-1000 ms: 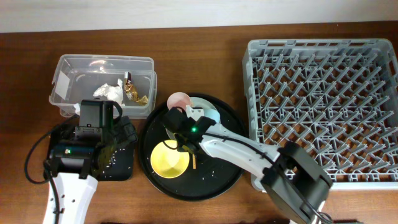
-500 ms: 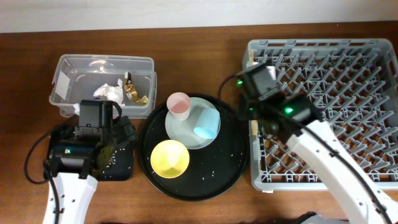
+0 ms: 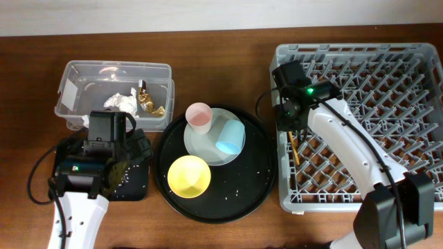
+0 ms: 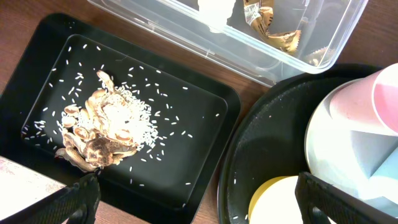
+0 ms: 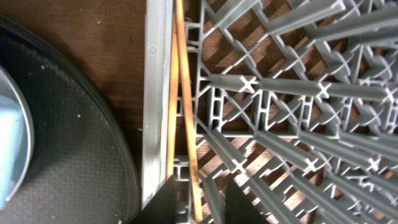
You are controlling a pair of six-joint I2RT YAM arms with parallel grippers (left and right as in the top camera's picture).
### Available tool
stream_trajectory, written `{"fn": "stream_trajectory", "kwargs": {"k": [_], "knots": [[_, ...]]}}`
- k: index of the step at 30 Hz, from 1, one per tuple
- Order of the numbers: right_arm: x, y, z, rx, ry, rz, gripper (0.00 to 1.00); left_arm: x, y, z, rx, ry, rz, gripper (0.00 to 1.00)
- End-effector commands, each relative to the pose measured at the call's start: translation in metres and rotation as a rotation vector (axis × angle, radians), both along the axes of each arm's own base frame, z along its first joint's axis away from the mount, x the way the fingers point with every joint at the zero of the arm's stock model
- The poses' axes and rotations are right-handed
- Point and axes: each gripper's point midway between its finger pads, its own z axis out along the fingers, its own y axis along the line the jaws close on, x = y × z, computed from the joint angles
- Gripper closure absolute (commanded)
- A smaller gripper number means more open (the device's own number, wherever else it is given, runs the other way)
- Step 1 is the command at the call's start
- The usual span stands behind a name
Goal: Sort waste into correct bins and load items into the dishwasher rack
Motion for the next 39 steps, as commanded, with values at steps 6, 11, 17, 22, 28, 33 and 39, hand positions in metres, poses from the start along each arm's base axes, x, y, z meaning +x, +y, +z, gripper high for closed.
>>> {"fn": "stream_trajectory", "kwargs": {"k": [6,11,17,22,28,33,39], "knots": [[0.011,0.030,0.078,0.192,-0.121,0.137,0.49,0.005,0.008,0.008,0.037,-0.033,0.022,0.01],[0.002,0.027,0.080,0.187,-0.094,0.134,0.16,0.008,0.028,0.016,0.136,-0.068,0.094,0.01],[-0.002,0.026,0.078,0.183,-0.078,0.133,0.02,0.040,-0.092,0.016,-0.405,-0.121,-0.250,0.23],[-0.002,0.026,0.078,0.183,-0.078,0.133,0.02,0.076,-0.159,-0.057,-0.420,0.021,-0.355,0.54],[-0.002,0.026,0.078,0.183,-0.078,0.133,0.02,0.131,-0.154,-0.077,-0.359,-0.110,-0.264,0.57],[-0.002,0.026,0.078,0.183,-0.078,0.133,0.02,0.133,-0.144,-0.108,-0.271,-0.055,-0.220,0.57],[-0.002,0.026,0.078,0.183,-0.078,0.133,0.02,0.129,-0.151,-0.122,-0.265,-0.019,-0.236,0.97]]}}
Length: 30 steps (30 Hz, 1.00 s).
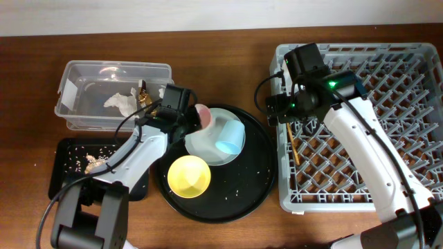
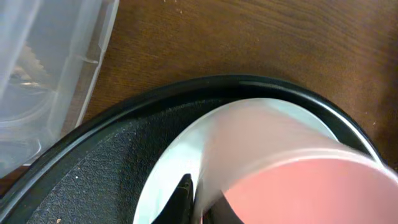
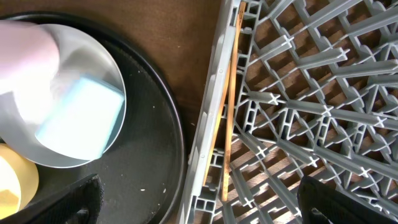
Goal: Sort waste into correct bins and load items into the dishwasher rack
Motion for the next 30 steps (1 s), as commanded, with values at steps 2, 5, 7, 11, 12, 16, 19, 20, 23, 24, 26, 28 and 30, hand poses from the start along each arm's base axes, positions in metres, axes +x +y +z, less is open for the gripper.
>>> {"fn": "stream_trajectory", "kwargs": {"k": [2,5,7,11,12,16,19,20,23,24,26,28,30], "knots": [[0.002,-0.002,0.007,0.009,-0.018,-0.010,0.02,0.000,0.003,0.019,-0.001,-0.034,0.006,0.99],[0.002,-0.002,0.007,0.009,-0.018,-0.010,0.02,-0.006,-0.007,0.104,-0.077,-0.234,-0.095,0.99],[0.002,-0.002,0.007,0.009,-0.018,-0.010,0.02,-0.034,-0.017,0.173,-0.232,-0.357,-0.216,0.99],[0.002,-0.001,0.007,0.013,-0.019,-0.009,0.02,-0.094,-0.010,0.254,-0.708,-0.402,-0.527,0.99],[0.003,-0.001,0.008,0.014,-0.025,-0.008,0.02,-0.102,-0.005,0.261,-0.791,-0.392,-0.574,1.00],[-0.013,0.046,0.019,0.228,0.013,0.252,0.02,-0.097,0.005,0.255,-0.900,-0.377,-0.659,0.99],[-0.043,0.081,0.099,0.584,-0.054,0.583,0.01,-0.079,0.014,0.238,-0.962,-0.342,-0.656,1.00],[-0.055,0.085,0.127,0.694,-0.102,0.685,0.02,-0.079,0.014,0.236,-1.003,-0.320,-0.671,0.99],[-0.084,0.098,0.165,0.908,-0.206,0.902,0.01,-0.087,0.007,0.239,-1.041,-0.305,-0.715,0.99],[-0.091,0.105,0.169,0.931,-0.218,0.950,0.02,-0.093,-0.007,0.239,-1.051,-0.281,-0.758,1.00],[-0.102,0.118,0.169,0.940,-0.193,0.995,0.02,-0.108,-0.036,0.240,-1.063,-0.248,-0.855,0.99],[-0.114,0.132,0.168,0.941,-0.170,1.049,0.02,-0.123,-0.062,0.244,-1.061,-0.247,-0.969,0.99],[-0.116,0.134,0.163,0.910,-0.157,1.060,0.02,-0.130,-0.072,0.245,-1.069,-0.232,-1.003,0.99]]}}
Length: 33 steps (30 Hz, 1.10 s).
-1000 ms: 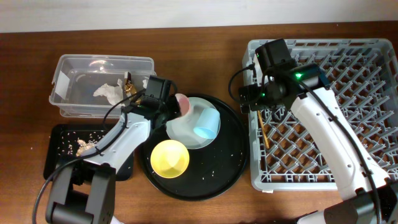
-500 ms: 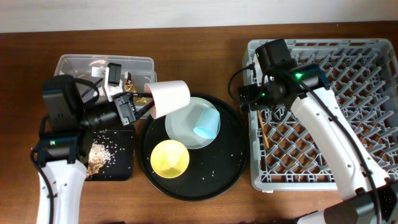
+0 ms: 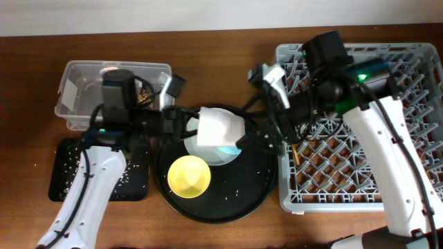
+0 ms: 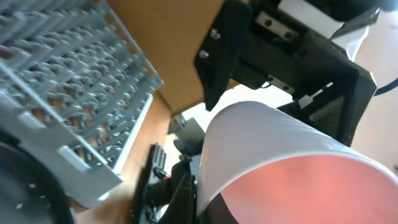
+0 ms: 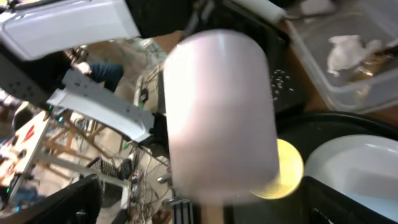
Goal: Sort waste into correct bins and load items into the dishwasher rack
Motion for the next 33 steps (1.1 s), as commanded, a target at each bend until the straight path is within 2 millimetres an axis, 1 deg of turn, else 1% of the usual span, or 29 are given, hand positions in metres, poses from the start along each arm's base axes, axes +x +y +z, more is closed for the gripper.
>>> {"fn": "stream_trajectory", "kwargs": {"k": [1,4,6,7,8,9,11,12,15,19,21,25,27,29,30,31,32,33], "knots": [[-0.001,0.000,0.001,-0.014,-0.037,0.008,0.02,-0.012,-0.008,0.012,-0.036,-0.056,-0.073,0.99],[-0.001,-0.002,-0.004,-0.047,-0.035,0.000,0.01,-0.011,-0.008,0.019,-0.044,-0.076,-0.083,1.00],[-0.002,-0.002,-0.008,-0.052,-0.015,0.002,0.06,-0.010,-0.008,0.020,-0.045,-0.085,-0.083,0.99],[-0.004,-0.001,-0.014,-0.058,0.003,0.008,0.09,-0.010,-0.008,0.021,-0.047,-0.104,-0.084,0.99],[-0.006,0.002,-0.022,-0.063,0.020,0.018,0.09,-0.009,-0.008,0.022,-0.049,-0.118,-0.084,1.00],[-0.004,0.004,-0.025,-0.057,0.014,0.022,0.10,-0.009,-0.008,0.022,-0.049,-0.118,-0.084,0.99],[-0.004,0.010,-0.012,0.031,0.003,0.043,0.15,-0.009,-0.008,0.022,-0.049,-0.118,-0.084,1.00],[-0.004,0.011,-0.010,0.044,0.005,0.046,0.19,-0.009,-0.008,0.022,-0.049,-0.118,-0.084,1.00],[-0.003,0.011,-0.013,0.032,0.066,0.024,0.19,-0.009,-0.008,0.022,-0.049,-0.119,-0.084,0.99],[0.009,0.015,-0.013,0.024,0.165,-0.046,0.25,-0.009,-0.008,0.023,-0.050,-0.138,-0.083,1.00],[0.009,0.016,-0.013,0.027,0.163,-0.046,0.29,-0.008,-0.008,0.024,-0.052,-0.152,-0.083,0.99],[0.001,0.029,-0.014,0.024,0.141,-0.001,0.34,-0.008,-0.008,0.025,-0.054,-0.173,-0.083,0.99],[0.002,0.029,-0.014,0.028,0.134,0.000,0.40,-0.008,-0.008,0.025,-0.054,-0.174,-0.083,1.00],[0.000,0.031,-0.010,0.049,0.133,0.011,0.41,-0.008,-0.008,0.025,-0.054,-0.174,-0.083,1.00],[0.000,0.031,-0.010,0.051,0.134,0.012,0.46,-0.008,-0.008,0.025,-0.054,-0.174,-0.084,0.99],[0.001,0.031,-0.010,0.051,0.131,0.011,0.48,-0.008,-0.008,0.025,-0.054,-0.173,-0.083,1.00],[0.002,0.031,-0.009,0.053,0.123,0.011,0.48,-0.008,-0.008,0.025,-0.054,-0.172,-0.084,0.96],[0.004,0.031,-0.008,0.059,0.107,0.010,0.48,-0.008,-0.008,0.025,-0.053,-0.163,-0.084,0.90]]}}
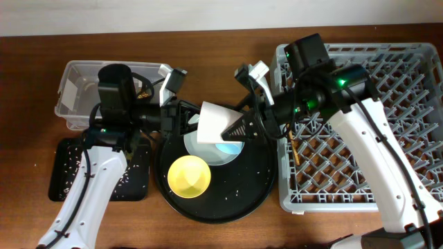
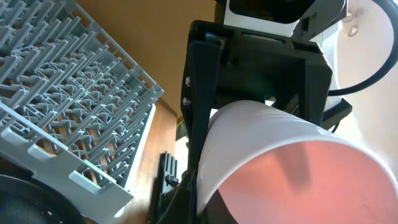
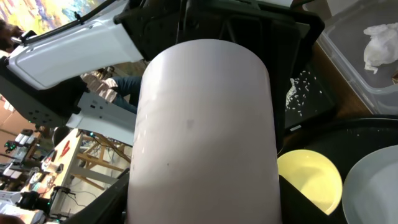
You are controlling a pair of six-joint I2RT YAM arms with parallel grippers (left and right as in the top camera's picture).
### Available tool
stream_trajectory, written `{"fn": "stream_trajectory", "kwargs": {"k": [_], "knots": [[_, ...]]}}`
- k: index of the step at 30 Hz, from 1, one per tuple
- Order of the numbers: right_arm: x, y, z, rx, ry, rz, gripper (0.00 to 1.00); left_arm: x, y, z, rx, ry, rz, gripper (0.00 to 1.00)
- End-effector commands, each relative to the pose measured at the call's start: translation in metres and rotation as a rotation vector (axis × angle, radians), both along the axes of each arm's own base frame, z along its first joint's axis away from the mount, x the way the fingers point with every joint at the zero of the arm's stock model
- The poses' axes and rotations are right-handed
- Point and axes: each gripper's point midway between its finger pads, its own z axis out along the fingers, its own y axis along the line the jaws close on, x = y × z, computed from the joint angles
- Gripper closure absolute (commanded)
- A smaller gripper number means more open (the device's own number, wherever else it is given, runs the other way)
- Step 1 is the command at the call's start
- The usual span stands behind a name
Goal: Sort waste into correct bins and load items into the dishwasher rack
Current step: 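Carry the pink cup with the right gripper and place it upside down in the rack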
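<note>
A pink cup (image 1: pixel 213 123) hangs on its side above the white plate (image 1: pixel 193 146). My left gripper (image 1: pixel 195 122) is shut on its rim, one finger inside the pink mouth (image 2: pixel 292 171). From the other side, my right gripper (image 1: pixel 237 128) grips the cup's body (image 3: pixel 205 124), a finger pressed against each flank. On the plate lies a blue cup (image 1: pixel 228 147). A yellow bowl (image 1: pixel 189 176) sits on the round black tray (image 1: pixel 257 185). The grey dish rack (image 1: pixel 346 50) stands at the right.
A pair of chopsticks (image 1: pixel 293 149) lies in the rack's left edge. At the back left is a clear bin (image 1: pixel 75 77) holding tissue and wrappers. A black rectangular tray (image 1: pixel 61 174) with rice and food scraps sits at the front left.
The cup stays held in the air by my left gripper. My right gripper, wide open around the cup before, now has its fingers against the cup's sides.
My left gripper was open over the scraps tray and my right at the chopsticks in the rack. Then the left was at the pink cup's rim on the plate. Then it held the cup raised sideways toward the open right gripper, which now grips it too.
</note>
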Motion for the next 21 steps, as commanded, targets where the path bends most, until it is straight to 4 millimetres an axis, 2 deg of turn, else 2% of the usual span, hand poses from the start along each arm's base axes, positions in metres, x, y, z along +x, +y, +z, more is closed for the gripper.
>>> {"fn": "stream_trajectory", "kwargs": {"k": [1,5,9,12,13,15,17,18,19,21], "knots": [[0.001,0.007,0.001,0.021,-0.056,0.023,0.48,-0.011,-0.002,0.006,-0.015,0.006,-0.052,0.89],[0.010,0.004,0.004,0.030,-0.065,-0.005,0.48,-0.014,-0.004,0.002,-0.009,0.058,-0.058,0.89],[0.024,-0.010,0.006,0.032,-0.040,-0.067,0.48,-0.027,-0.021,0.001,-0.010,0.001,-0.113,0.89],[0.025,-0.010,0.010,0.035,-0.051,-0.067,0.48,-0.014,-0.024,-0.007,0.031,0.009,-0.034,0.88],[0.025,-0.010,0.010,0.035,-0.050,-0.068,0.48,-0.008,-0.023,-0.009,0.043,0.006,0.000,0.85],[0.025,-0.010,0.010,0.035,-0.050,-0.068,0.48,0.007,-0.015,-0.014,0.068,0.008,0.077,0.83],[0.025,-0.010,0.009,0.030,-0.053,-0.071,0.49,0.025,-0.005,-0.020,0.102,0.011,0.176,0.68],[0.027,-0.011,0.008,0.024,-0.055,-0.076,0.49,0.043,0.010,-0.024,0.127,0.010,0.273,0.66],[0.029,-0.014,0.006,0.014,-0.057,-0.089,0.49,0.052,0.022,-0.025,0.131,0.012,0.317,0.66],[0.044,-0.028,-0.002,-0.039,-0.041,-0.166,0.49,0.069,0.059,-0.028,0.135,0.042,0.426,0.63]]}}
